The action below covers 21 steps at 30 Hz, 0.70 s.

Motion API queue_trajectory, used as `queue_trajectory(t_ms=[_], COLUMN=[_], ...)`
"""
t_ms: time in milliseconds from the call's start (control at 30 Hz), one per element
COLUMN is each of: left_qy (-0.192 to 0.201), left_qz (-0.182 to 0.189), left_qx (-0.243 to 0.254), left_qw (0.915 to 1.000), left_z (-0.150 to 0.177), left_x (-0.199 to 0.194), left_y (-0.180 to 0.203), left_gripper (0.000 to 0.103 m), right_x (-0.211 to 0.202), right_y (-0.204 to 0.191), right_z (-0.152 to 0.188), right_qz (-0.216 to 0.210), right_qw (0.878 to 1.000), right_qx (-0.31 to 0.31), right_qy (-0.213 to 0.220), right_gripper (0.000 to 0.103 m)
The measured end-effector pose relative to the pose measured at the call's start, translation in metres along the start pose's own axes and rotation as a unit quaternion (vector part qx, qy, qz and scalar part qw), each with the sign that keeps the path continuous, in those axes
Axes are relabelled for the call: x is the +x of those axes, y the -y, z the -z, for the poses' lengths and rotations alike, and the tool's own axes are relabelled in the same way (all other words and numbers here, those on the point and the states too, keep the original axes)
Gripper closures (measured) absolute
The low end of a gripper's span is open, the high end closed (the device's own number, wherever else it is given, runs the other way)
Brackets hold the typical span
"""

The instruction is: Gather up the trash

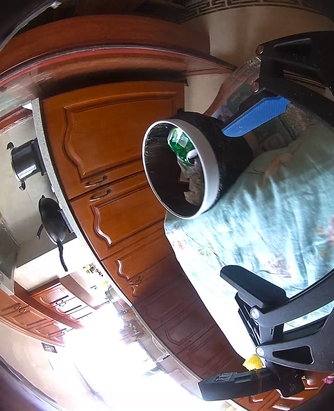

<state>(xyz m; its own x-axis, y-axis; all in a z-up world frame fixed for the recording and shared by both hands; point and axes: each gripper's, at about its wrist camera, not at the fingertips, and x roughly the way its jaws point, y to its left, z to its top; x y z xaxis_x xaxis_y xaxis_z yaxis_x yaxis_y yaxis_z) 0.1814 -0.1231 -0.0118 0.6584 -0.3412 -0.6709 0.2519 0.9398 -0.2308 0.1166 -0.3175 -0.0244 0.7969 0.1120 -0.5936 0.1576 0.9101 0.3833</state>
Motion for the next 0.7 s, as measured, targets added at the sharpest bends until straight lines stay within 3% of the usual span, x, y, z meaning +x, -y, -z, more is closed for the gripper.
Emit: queue_trajectory(t_ms=[167,233,300,367,500,567,700], left_qy=[0.040,0.064,0.096,0.143,0.218,0.231,0.219], left_qz=[-0.010,-0.018,-0.029,-0.049,-0.110,-0.121,-0.118], left_qx=[0.013,0.019,0.023,0.025,0.040,0.042,0.038], left_qw=[0.9991,0.9976,0.9946,0.9882,0.9688,0.9645,0.9679], left_z=[0.010,0.010,0.014,0.021,0.057,0.073,0.095], left_x=[-0.041,-0.060,-0.082,-0.105,-0.132,-0.136,-0.133], left_y=[0.000,0.002,0.003,0.005,0.008,0.008,0.004], left_gripper=[0.027,0.021,0.008,0.001,0.001,0.001,0.001], right_x=[-0.023,-0.038,-0.058,-0.078,-0.096,-0.090,-0.073], right_y=[-0.018,-0.026,-0.037,-0.045,-0.051,-0.053,-0.054], right_z=[0.004,-0.002,-0.007,-0.009,0.004,0.016,0.035], right_qz=[0.019,0.027,0.032,0.040,0.059,0.066,0.073], right_qw=[0.999,0.998,0.995,0.989,0.975,0.973,0.975], right_qx=[-0.036,-0.055,-0.071,-0.089,-0.109,-0.116,-0.127], right_qy=[0.013,0.033,0.064,0.107,0.182,0.187,0.169], right_gripper=[0.001,0.001,0.000,0.000,0.000,0.000,0.000])
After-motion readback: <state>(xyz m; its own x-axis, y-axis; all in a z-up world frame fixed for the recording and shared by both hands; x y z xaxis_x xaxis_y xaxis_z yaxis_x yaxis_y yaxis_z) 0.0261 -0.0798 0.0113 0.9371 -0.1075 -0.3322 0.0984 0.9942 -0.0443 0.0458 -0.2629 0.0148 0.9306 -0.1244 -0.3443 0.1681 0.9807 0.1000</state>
